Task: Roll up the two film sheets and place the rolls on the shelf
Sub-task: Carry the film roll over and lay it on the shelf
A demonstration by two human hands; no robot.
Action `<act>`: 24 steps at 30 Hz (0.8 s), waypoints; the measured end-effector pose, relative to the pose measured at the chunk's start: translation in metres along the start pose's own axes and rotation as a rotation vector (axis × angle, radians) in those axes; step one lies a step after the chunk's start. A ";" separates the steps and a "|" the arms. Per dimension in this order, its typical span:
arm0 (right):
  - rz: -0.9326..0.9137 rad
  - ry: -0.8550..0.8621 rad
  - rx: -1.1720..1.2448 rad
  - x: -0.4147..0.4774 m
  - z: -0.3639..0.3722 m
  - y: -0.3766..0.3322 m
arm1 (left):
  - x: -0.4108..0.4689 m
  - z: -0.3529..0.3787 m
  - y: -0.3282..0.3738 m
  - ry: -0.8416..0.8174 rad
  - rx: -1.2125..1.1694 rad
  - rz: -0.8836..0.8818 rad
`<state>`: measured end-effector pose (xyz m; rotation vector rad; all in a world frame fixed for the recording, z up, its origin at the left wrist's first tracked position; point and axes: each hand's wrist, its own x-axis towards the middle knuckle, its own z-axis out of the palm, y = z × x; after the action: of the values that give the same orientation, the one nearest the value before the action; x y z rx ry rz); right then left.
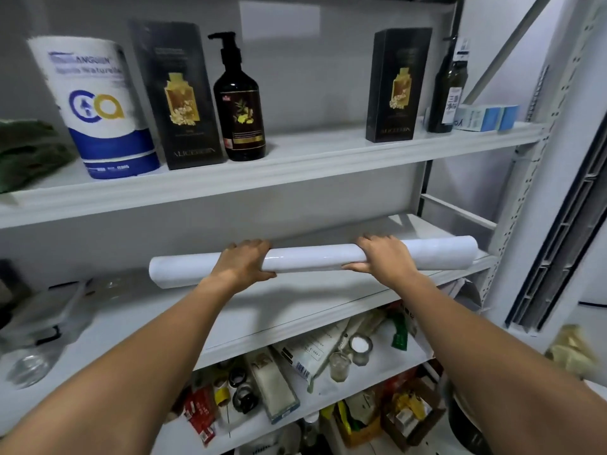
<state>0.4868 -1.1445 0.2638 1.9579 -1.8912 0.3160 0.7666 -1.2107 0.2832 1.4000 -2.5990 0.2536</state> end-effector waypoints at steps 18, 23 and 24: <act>-0.234 -0.243 0.168 0.068 0.157 0.240 | 0.166 0.141 0.160 -0.255 -0.199 -0.115; -0.251 -0.272 0.164 0.097 0.209 0.244 | 0.196 0.176 0.157 -0.297 -0.183 -0.200; -0.246 -0.278 0.166 0.102 0.218 0.246 | 0.204 0.181 0.156 -0.291 -0.189 -0.199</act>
<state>0.2250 -1.3318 0.1427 2.4258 -1.8035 0.1377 0.5119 -1.3332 0.1455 1.7179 -2.5865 -0.2345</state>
